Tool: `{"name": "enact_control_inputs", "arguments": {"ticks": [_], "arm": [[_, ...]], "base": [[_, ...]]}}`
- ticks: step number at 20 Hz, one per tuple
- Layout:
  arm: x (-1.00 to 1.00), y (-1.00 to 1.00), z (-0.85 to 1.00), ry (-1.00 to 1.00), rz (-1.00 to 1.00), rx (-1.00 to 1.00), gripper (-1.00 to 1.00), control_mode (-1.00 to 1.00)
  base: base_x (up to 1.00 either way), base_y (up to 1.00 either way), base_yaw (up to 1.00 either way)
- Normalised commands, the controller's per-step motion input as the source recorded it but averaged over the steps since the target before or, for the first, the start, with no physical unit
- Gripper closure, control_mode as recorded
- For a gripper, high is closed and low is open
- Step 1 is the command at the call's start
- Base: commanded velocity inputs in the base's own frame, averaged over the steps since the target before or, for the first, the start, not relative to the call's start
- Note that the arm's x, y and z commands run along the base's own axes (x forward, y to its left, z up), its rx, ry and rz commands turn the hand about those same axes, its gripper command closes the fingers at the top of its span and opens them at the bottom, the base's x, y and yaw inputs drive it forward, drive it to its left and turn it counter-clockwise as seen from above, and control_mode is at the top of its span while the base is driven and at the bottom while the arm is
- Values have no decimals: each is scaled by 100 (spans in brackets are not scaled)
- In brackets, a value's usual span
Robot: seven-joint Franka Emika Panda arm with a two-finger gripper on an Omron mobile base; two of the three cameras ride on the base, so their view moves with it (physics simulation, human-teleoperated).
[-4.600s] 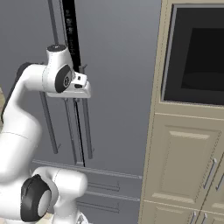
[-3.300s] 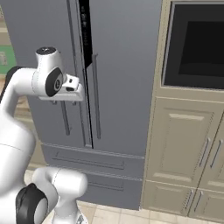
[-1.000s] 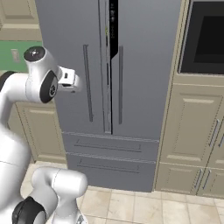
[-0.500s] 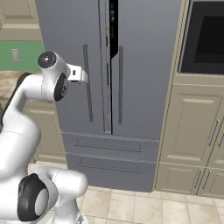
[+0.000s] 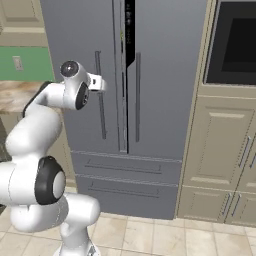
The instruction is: Take the lemon wedge from the fridge and place it on the plate with fish on the dining counter.
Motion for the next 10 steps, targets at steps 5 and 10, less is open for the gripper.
{"name": "enact_control_inputs", "arguments": {"ticks": [5,10], "arm": [[85,1,-34,1,0,0,-100,-100],[85,2,-31,0,0,0,-100,-100]], "base": [[0,0,0],[0,0,0]]}}
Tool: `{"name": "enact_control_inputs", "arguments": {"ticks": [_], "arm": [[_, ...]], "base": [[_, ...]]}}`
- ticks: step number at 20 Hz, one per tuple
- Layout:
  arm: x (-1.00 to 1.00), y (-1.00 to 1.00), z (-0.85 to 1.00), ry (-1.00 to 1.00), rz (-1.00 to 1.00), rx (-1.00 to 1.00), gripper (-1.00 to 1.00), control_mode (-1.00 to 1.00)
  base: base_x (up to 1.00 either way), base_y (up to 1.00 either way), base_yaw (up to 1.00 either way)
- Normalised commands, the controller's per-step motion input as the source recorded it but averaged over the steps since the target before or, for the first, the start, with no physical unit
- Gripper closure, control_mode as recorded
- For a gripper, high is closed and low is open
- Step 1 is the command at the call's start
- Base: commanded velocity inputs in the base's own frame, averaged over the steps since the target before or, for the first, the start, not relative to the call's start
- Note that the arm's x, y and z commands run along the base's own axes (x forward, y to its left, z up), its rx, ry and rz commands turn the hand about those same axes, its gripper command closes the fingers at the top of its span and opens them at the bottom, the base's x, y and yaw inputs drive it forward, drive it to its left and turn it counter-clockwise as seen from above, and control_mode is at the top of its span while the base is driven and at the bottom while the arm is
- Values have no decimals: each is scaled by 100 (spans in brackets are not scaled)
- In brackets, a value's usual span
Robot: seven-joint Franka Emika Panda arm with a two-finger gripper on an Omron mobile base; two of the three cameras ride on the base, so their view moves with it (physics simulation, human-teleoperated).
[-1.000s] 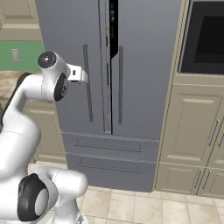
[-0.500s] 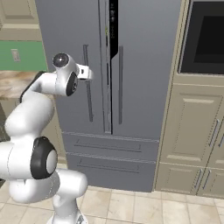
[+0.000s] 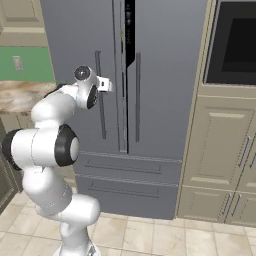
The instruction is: Take the lemon wedge from the fridge and place it on the plate with fish on the dining counter.
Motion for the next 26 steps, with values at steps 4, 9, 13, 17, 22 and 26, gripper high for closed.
{"name": "enact_control_inputs", "arguments": {"ticks": [4,9,13,17,22,26], "arm": [[92,11,-28,0,0,0,-100,-100],[100,21,-26,1,0,0,-100,-100],[95,17,-24,2,0,0,100,-100],[1,0,0,0,0,0,100,-100],[-2,0,0,0,0,0,100,-100],[-64,18,45,3,0,3,100,-100]], "base": [[0,0,0],[0,0,0],[0,0,0],[0,0,0],[0,0,0],[0,0,0]]}}
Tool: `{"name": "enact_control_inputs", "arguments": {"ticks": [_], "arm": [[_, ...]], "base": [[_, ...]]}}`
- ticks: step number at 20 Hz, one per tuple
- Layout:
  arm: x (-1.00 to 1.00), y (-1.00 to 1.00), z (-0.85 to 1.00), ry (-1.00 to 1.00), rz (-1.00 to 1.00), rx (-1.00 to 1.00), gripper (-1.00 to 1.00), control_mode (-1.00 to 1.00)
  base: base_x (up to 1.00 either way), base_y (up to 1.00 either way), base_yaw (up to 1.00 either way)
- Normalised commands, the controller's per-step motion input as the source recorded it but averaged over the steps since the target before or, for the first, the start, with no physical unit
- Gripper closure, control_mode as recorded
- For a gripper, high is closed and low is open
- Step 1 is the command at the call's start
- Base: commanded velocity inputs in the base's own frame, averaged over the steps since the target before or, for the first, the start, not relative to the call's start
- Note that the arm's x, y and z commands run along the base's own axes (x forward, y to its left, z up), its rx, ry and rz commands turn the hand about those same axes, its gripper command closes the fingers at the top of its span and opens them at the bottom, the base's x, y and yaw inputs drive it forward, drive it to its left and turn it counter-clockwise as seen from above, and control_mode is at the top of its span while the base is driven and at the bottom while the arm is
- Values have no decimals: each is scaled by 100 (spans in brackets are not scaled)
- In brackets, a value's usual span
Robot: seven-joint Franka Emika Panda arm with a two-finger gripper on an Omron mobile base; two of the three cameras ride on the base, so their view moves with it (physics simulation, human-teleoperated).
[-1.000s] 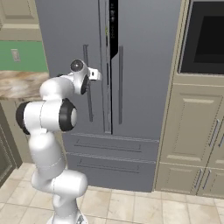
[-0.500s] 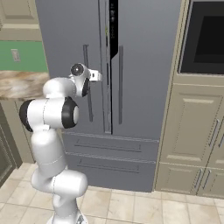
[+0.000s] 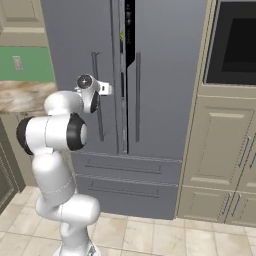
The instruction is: Take the lemon wedge from the fridge and place it on the plate with fish on the dining counter.
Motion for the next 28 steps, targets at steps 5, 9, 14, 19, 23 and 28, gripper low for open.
{"name": "enact_control_inputs", "arguments": {"ticks": [5,9,14,19,23,28], "arm": [[-100,53,84,8,-4,5,100,-100],[-96,100,73,12,-21,-1,100,-100],[-87,97,54,16,-33,-5,-100,-100],[-100,26,38,10,-38,0,-100,-100],[-100,-61,26,5,-26,4,-100,-100],[-71,-100,13,0,0,12,-100,-100]], "base": [[0,0,0],[0,0,0],[0,0,0],[0,0,0],[0,0,0],[0,0,0]]}}
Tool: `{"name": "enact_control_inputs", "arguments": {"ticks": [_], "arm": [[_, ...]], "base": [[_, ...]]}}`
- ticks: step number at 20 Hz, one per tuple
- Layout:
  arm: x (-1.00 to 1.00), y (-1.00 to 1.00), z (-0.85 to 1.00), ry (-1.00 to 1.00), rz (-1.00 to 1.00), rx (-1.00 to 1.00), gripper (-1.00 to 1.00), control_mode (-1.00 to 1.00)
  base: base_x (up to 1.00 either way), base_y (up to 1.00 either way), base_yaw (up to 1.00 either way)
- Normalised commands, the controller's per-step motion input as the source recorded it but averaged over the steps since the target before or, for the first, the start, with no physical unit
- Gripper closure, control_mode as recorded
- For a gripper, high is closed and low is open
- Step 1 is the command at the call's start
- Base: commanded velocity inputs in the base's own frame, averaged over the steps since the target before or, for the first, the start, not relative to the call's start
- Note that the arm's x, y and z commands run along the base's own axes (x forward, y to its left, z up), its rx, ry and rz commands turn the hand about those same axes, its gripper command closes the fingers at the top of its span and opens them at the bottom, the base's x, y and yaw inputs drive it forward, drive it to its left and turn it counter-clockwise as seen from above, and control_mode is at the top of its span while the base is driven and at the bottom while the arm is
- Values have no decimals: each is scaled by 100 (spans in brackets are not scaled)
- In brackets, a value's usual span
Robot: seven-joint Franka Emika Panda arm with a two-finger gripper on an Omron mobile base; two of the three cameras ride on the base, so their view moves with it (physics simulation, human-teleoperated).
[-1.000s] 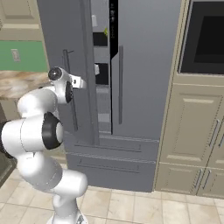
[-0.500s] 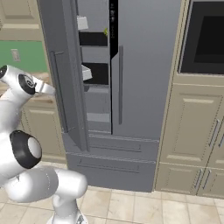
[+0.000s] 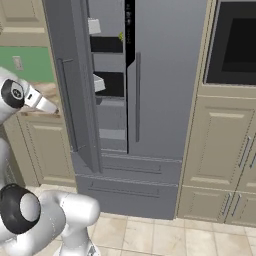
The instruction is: Take the lemon wedge from the fridge and place it on the plate with fish on the dining counter.
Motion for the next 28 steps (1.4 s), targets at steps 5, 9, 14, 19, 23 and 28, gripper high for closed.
{"name": "enact_control_inputs", "arguments": {"ticks": [5,9,14,19,23,28], "arm": [[-8,-100,13,0,1,16,-100,-100],[2,-100,7,0,8,24,-100,-100],[29,-100,1,0,17,26,-100,-100],[48,-80,0,3,25,27,-100,-100],[75,18,7,8,20,18,-100,-100],[74,37,1,3,13,3,-100,-100]], "base": [[0,0,0],[0,0,0],[0,0,0],[0,0,0],[0,0,0],[0,0,0]]}}
